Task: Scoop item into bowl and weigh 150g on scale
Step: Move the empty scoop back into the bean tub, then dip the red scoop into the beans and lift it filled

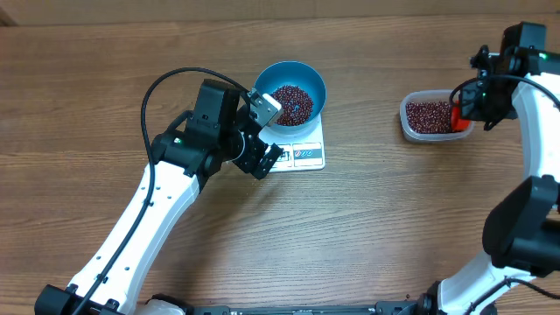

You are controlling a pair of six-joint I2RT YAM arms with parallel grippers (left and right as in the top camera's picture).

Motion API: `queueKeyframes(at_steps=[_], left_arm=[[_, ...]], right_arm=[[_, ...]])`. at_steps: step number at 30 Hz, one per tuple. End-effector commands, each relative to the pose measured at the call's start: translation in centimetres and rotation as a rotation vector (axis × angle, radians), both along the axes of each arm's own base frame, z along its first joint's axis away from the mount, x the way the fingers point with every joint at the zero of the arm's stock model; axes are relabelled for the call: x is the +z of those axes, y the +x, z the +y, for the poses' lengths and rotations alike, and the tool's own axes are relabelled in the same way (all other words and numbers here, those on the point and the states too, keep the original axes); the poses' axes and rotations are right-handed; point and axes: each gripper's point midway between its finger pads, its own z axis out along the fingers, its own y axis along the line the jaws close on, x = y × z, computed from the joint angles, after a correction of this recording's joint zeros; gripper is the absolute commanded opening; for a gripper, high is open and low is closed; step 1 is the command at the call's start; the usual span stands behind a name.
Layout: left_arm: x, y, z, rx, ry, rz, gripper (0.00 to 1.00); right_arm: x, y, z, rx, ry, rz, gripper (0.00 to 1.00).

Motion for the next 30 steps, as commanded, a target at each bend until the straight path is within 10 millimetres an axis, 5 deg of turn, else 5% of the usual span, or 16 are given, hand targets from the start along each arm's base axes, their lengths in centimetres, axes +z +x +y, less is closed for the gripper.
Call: queueKeyframes(at_steps=[1, 10, 18, 30], left_arm=[[0.9, 0.5, 0.0, 0.003, -0.004, -0.028, 1.0], [0.9, 0.5, 0.0, 0.003, -0.004, -0.027, 0.99], [0.9, 0.5, 0.0, 0.003, -0.004, -0.027, 1.0], [0.9, 0.5, 0.0, 0.003, -0.004, -0.027, 1.0]], right_arm=[[-1.9, -0.1, 0.5, 0.004, 0.031, 0.045, 0.04], [-2.0, 0.1, 5.0, 0.099, 0.28, 0.023, 0.04], [-0.7, 0.2, 7.1, 0.106, 0.473, -0.017, 0.04], [0.8, 0.5, 4.7, 0.026, 0.624, -0.113, 0.04]])
